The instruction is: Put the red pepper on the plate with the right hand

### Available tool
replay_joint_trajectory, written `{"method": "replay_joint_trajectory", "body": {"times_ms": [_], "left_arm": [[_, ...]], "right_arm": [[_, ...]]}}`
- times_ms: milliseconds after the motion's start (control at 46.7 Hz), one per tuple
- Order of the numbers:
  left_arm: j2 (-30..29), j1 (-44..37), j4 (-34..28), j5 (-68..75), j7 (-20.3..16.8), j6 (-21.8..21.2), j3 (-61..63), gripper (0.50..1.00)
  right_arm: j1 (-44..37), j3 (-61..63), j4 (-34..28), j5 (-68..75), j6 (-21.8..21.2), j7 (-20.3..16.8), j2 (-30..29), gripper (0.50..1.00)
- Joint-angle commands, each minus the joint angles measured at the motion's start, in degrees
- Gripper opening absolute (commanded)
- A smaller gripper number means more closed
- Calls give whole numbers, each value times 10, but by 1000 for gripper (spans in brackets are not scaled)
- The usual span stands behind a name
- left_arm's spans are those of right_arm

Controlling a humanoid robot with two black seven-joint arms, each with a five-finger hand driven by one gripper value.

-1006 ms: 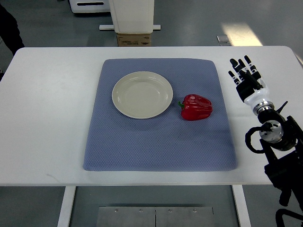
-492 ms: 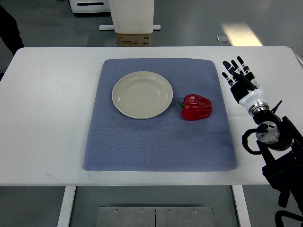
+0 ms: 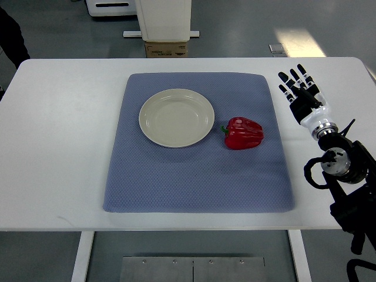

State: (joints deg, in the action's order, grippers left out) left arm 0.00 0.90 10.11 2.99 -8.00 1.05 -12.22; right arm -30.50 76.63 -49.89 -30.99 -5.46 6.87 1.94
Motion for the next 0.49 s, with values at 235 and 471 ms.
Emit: {"method": "replay_joint_trajectory", "body": {"times_ms": [235,471], "left_arm": [[0,0,0,0,0,0,0,1000],[0,0,0,1,0,0,0,1000]], "right_arm": [[-6,0,4,4,1,-1,10,1000],[-10,-3,14,5,0,-1,17,1000]]}}
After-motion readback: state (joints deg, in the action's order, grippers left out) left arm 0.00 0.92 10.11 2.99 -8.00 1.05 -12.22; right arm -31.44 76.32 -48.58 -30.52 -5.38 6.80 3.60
